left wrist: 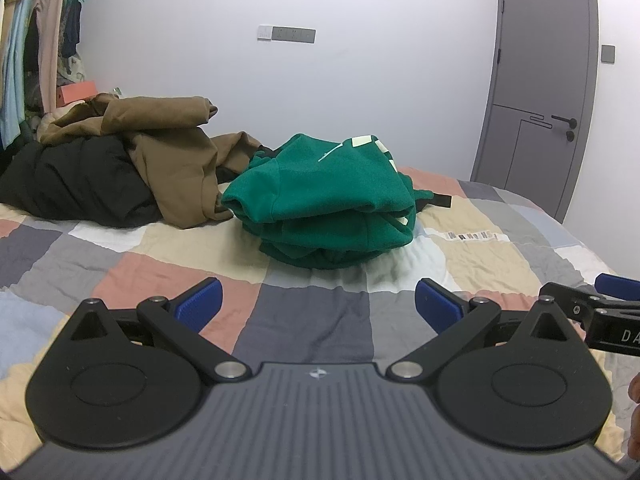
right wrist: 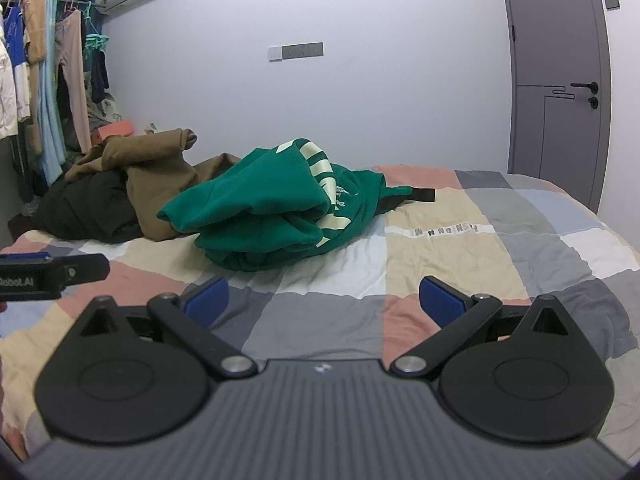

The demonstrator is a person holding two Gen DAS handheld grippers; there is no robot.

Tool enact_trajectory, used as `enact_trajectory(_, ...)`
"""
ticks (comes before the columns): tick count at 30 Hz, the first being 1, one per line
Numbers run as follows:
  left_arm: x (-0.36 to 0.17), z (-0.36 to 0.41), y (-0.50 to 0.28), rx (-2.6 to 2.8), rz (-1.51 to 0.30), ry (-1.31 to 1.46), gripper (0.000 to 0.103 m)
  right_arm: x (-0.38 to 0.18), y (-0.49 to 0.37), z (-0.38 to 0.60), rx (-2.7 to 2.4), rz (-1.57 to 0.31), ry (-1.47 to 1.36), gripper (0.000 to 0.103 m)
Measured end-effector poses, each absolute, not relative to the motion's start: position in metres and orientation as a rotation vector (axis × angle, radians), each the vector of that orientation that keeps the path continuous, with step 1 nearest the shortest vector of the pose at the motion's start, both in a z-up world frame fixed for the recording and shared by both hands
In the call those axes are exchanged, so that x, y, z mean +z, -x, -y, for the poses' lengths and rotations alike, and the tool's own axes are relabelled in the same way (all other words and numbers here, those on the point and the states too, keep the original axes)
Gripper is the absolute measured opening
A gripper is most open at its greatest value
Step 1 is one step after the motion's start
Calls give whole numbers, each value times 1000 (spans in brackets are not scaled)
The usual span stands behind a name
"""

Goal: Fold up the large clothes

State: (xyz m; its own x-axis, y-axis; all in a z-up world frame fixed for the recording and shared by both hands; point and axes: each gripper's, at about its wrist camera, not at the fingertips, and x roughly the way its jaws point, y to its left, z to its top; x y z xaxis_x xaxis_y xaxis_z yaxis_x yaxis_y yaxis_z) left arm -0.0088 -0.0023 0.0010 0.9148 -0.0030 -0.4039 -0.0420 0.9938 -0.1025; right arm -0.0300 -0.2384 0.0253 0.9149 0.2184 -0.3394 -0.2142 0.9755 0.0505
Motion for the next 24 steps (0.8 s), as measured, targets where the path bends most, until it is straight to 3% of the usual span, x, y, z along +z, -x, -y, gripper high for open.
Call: enact_trajectory(24,0,2,5,19,-419,108,103,22,26,238,217,-368,-6,103)
